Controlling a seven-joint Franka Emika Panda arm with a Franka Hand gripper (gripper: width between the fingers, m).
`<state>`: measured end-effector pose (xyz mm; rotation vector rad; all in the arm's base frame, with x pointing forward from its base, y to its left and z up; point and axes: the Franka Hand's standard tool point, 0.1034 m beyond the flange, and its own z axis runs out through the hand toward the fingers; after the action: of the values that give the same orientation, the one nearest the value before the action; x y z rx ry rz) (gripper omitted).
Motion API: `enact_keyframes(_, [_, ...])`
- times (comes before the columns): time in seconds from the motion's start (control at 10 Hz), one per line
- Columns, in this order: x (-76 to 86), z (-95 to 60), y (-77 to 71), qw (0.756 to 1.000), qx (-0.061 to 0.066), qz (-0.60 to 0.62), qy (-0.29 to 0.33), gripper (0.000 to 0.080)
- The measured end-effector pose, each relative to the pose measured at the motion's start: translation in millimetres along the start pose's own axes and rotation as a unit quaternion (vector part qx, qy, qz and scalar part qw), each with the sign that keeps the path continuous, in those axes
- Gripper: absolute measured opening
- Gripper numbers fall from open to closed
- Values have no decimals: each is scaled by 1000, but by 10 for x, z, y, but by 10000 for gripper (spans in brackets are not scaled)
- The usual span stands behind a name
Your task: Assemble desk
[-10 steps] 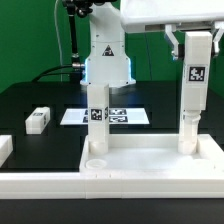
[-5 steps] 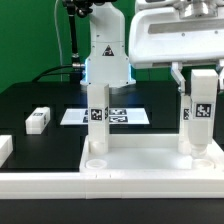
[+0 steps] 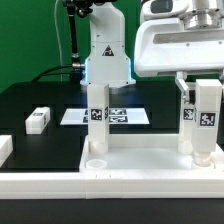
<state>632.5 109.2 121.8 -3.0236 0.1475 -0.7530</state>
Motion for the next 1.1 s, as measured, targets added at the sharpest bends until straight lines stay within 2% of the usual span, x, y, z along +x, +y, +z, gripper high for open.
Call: enact_keyframes(1.1, [-6, 117, 13, 1000, 0, 3, 13, 291])
